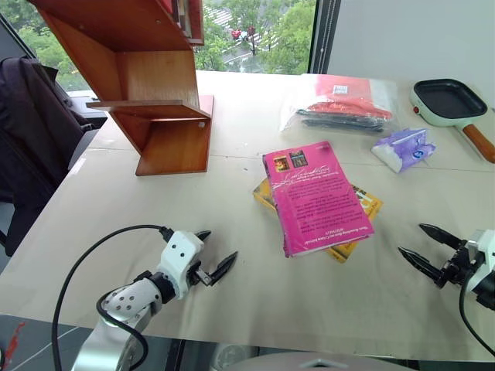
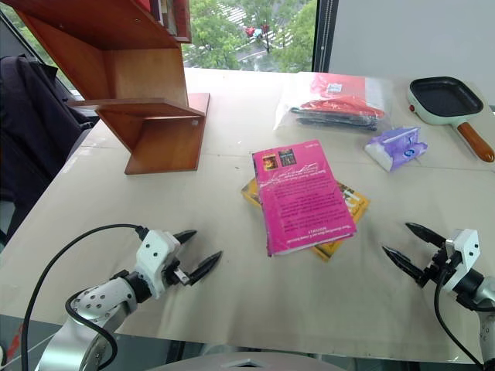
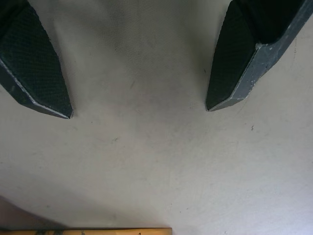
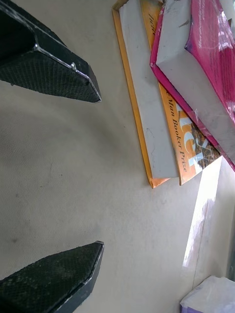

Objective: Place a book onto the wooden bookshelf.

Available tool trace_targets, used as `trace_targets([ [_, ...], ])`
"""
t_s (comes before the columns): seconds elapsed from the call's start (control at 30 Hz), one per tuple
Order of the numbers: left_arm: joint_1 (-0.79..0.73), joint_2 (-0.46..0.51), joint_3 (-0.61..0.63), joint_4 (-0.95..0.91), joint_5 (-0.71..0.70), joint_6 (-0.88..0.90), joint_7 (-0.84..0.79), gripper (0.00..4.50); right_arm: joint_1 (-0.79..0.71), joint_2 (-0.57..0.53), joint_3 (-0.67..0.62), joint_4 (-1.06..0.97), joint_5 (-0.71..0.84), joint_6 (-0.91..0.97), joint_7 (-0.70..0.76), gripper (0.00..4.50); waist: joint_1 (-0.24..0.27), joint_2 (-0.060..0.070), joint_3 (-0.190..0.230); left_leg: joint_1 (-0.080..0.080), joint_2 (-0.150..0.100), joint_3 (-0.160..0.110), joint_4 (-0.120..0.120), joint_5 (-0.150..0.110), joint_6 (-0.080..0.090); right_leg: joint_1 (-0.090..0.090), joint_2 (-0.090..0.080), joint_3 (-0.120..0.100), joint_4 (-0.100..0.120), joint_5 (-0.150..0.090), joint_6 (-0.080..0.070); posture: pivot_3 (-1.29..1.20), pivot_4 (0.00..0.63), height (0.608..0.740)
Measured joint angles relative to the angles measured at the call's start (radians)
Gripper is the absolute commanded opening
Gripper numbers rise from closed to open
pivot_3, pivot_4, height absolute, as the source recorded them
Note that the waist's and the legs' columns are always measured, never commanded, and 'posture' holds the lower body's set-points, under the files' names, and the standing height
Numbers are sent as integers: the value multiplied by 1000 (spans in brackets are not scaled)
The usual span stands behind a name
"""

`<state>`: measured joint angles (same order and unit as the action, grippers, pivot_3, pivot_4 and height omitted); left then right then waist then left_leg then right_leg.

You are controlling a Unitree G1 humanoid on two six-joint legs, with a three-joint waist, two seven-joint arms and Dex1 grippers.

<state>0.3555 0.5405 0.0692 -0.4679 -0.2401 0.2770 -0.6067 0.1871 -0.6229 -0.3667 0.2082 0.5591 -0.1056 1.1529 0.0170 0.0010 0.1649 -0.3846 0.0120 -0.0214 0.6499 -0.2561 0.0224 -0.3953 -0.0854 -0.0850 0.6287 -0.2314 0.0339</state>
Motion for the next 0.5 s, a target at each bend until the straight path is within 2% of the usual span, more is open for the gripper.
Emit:
trace_targets([
  [0.5,-16,-5,37,5,-20,3,-2,4464,-79,-29,1,71,-27,-3,37,4500,0,-2,2,1,0,6,0,-1,2,-1,0,4,1,2,3,0,150,731],
])
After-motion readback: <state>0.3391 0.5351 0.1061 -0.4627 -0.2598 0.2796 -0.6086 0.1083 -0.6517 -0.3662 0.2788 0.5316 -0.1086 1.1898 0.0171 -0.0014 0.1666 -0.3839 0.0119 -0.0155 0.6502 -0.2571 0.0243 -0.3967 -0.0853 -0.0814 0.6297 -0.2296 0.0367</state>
